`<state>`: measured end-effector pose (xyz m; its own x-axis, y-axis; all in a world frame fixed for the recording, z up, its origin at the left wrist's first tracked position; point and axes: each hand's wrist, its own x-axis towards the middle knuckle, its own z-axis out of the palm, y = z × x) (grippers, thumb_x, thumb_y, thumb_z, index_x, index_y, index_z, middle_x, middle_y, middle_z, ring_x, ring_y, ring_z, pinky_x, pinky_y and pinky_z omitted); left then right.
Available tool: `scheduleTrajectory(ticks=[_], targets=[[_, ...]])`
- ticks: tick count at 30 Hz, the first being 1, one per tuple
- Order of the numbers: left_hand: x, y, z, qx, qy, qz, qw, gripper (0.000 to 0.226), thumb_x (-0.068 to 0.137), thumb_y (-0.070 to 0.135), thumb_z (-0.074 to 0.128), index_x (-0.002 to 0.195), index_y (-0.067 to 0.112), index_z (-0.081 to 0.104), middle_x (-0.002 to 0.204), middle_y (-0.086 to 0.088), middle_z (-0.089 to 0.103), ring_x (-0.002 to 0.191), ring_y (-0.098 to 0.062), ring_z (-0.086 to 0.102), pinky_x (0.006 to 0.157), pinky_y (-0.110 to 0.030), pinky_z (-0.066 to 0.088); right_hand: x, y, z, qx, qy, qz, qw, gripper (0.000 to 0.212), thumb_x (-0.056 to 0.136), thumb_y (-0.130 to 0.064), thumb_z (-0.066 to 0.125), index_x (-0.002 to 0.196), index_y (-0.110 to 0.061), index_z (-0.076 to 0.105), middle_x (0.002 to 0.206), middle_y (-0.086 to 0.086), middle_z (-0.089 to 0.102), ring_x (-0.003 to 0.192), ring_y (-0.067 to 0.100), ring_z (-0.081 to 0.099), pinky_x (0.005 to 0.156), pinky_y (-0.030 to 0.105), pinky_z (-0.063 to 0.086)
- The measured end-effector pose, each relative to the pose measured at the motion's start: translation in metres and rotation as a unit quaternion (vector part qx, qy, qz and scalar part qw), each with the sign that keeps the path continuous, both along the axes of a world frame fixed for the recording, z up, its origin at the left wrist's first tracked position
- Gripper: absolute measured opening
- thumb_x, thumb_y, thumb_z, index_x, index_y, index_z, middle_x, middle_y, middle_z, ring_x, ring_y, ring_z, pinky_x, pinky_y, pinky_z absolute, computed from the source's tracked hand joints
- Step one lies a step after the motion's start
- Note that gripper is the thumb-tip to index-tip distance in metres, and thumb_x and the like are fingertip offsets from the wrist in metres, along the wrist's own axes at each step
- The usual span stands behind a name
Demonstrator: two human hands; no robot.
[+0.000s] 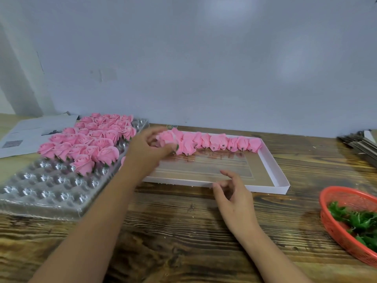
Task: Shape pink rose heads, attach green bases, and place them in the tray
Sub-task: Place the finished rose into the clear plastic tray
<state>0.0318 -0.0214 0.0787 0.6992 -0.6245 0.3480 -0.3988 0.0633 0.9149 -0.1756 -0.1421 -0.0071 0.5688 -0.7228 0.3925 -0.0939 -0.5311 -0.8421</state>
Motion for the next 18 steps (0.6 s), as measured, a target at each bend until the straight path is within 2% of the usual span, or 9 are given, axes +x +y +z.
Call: scheduleTrajectory(ticks=[3,4,6,8,11,13,15,18], targets=[[0.044,0.008,0.016,0.055,-0.043,0.063,0.996,0.054,0.077,0.021,0.086,0.125,0.028,0.063,0.106,0.007,0.063,0.091,-0.008,0.06,0.08,-0.023,0.053,-0.001,0.001,0.001,0.008,0.002,0.003,1.0,0.033,0.098,-0.024,0.06,0.124,-0.039,0.048,0.083,-0.012,0.068,0.083,0.006,0.066,0.072,0.011,0.048],[0.058,0.01,0.019,0.072,-0.051,0.083,0.993,0.054,0.077,0.02,0.086,0.126,0.026,0.063,0.106,0.006,0.062,0.092,-0.01,0.06,0.08,-0.025,0.052,-0.001,0.002,0.001,0.008,0.005,0.002,1.0,0.032,0.098,-0.025,0.058,0.124,-0.04,0.048,0.085,-0.014,0.068,0.083,0.007,0.066,0.072,0.011,0.048],[0.085,0.013,0.023,0.097,-0.049,0.111,0.988,0.05,0.078,0.013,0.085,0.124,0.023,0.065,0.103,0.002,0.063,0.082,-0.013,0.063,0.07,-0.026,0.056,-0.001,0.003,0.003,0.002,0.013,-0.003,1.0,0.031,0.099,-0.026,0.056,0.124,-0.042,0.046,0.09,-0.017,0.068,0.084,0.006,0.066,0.072,0.011,0.048],[0.107,0.013,0.022,0.128,-0.048,0.125,0.983,0.043,0.08,0.004,0.081,0.116,0.021,0.065,0.103,-0.004,0.067,0.067,-0.008,0.065,0.055,-0.019,0.054,-0.001,0.004,0.004,-0.003,0.015,-0.007,1.0,0.031,0.1,-0.026,0.055,0.123,-0.045,0.045,0.093,-0.019,0.067,0.084,0.005,0.066,0.073,0.011,0.049],[0.13,0.013,0.018,0.19,-0.069,0.137,0.97,0.042,0.079,0.001,0.08,0.115,0.018,0.067,0.093,0.001,0.065,0.059,-0.008,0.063,0.044,-0.014,0.05,-0.001,0.005,0.006,-0.006,0.016,-0.01,1.0,0.033,0.1,-0.023,0.054,0.121,-0.047,0.044,0.093,-0.02,0.068,0.084,0.006,0.066,0.077,0.018,0.051],[0.139,0.014,0.015,0.238,-0.094,0.136,0.957,0.045,0.077,0.004,0.083,0.118,0.012,0.067,0.091,0.002,0.064,0.068,-0.012,0.065,0.054,-0.023,0.053,-0.001,0.005,0.006,-0.009,0.017,-0.014,1.0,0.032,0.1,-0.022,0.053,0.123,-0.043,0.046,0.094,-0.022,0.067,0.085,0.005,0.066,0.081,0.024,0.052],[0.144,0.013,0.01,0.273,-0.113,0.132,0.946,0.049,0.076,0.004,0.084,0.121,0.008,0.066,0.101,-0.007,0.066,0.083,-0.024,0.066,0.07,-0.033,0.054,-0.002,0.005,0.006,-0.008,0.019,-0.017,1.0,0.032,0.1,-0.023,0.052,0.125,-0.042,0.046,0.095,-0.026,0.067,0.088,0.004,0.065,0.083,0.027,0.053],[0.145,0.009,0.004,0.292,-0.146,0.13,0.936,0.043,0.076,0.003,0.083,0.115,0.006,0.067,0.105,-0.011,0.067,0.084,-0.023,0.062,0.063,-0.027,0.045,-0.002,0.006,0.006,-0.01,0.017,-0.019,1.0,0.033,0.1,-0.019,0.05,0.124,-0.041,0.048,0.095,-0.026,0.067,0.088,0.005,0.066,0.085,0.032,0.055]])
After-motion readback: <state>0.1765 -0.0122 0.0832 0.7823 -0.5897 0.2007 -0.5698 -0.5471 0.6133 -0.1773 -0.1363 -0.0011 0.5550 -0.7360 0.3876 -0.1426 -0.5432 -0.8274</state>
